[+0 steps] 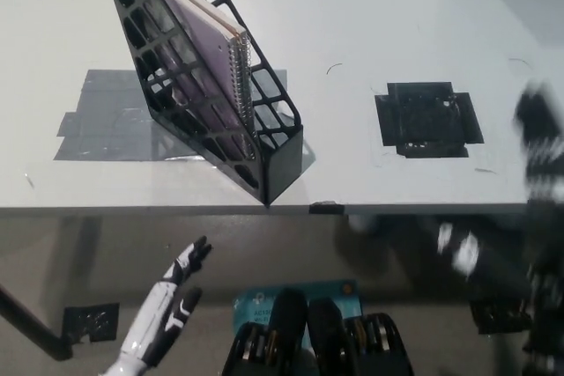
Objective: A person hands a notebook to the robot and the robot grabs it with its right hand and places it in the magazine stand kept in the centre of the desk infront of it.
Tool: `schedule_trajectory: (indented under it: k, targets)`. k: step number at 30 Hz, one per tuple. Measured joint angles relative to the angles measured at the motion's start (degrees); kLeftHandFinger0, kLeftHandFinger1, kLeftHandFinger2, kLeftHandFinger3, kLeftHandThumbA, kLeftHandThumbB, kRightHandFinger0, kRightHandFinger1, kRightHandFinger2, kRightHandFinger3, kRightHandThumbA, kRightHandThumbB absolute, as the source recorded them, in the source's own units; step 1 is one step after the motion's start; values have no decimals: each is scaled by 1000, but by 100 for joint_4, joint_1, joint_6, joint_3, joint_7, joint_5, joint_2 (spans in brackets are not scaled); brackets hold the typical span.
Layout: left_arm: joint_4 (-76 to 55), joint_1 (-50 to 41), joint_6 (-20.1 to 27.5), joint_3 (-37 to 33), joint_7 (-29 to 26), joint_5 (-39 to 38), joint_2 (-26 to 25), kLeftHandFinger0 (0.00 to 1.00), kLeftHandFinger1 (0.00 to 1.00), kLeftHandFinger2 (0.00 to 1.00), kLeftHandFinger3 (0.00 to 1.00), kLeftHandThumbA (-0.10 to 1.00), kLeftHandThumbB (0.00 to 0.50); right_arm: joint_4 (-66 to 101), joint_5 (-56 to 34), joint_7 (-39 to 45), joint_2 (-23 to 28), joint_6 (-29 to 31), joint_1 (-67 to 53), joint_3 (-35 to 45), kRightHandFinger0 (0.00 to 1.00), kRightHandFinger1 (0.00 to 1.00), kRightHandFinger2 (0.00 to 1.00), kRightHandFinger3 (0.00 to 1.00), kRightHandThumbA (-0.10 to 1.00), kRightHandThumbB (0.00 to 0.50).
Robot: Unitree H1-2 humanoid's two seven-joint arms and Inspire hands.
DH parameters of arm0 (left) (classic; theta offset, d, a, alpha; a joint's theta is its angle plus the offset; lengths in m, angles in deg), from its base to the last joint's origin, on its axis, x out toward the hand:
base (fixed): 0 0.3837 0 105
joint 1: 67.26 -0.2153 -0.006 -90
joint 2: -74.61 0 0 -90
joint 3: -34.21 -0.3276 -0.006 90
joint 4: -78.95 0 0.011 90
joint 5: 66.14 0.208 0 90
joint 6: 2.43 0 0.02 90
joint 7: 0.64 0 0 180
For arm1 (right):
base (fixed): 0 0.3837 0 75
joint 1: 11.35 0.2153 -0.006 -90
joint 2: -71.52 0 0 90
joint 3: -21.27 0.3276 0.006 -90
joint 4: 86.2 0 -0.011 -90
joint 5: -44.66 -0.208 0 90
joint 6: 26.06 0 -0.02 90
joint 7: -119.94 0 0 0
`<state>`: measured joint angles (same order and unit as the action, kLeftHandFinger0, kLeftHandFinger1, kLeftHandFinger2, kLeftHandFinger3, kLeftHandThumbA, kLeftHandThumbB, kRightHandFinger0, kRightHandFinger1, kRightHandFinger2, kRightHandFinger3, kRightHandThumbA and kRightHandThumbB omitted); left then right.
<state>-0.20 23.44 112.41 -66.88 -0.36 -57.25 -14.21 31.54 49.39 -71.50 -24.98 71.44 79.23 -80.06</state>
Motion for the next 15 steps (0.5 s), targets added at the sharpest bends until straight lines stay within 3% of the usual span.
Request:
schedule_trajectory:
  k: [2,3,4,6,9,13,15]
  targets:
    - [-31,-60,0,-53,0,-7,0,1000,1000,1000,1000,1000,500,-260,-72,116,-1,64,-331,-88,1000,1000,1000,1000,1000,246]
    - [-35,-69,0,-69,0,-9,2,1000,1000,1000,1000,1000,500,-402,-112,176,-13,93,-430,-137,1000,1000,1000,1000,1000,197]
    - [-37,-74,0,-78,-1,-10,3,1000,1000,1000,1000,1000,500,-480,-141,209,-21,101,-477,-165,1000,1000,1000,1000,1000,240]
    - [-37,-96,0,-90,-5,-13,3,1000,1000,1000,1000,1000,500,-710,-237,344,-53,108,-619,-260,1000,1000,1000,1000,1000,270]
    - [-35,-128,0,-90,-10,-29,6,1000,1000,1000,1000,1000,500,-985,-305,524,-53,108,-741,-362,1000,1000,1000,1000,1000,249]
    - [28,-178,1,-78,-20,-70,10,1000,1000,1000,1000,1000,500,-1401,-381,774,-26,-1,-914,-507,1000,1000,1000,1000,1000,278]
    - [87,-213,0,-74,-28,-85,10,1000,1000,1000,1000,1000,500,-1577,-450,926,-23,-99,-967,-546,1000,1000,1000,1000,1000,267]
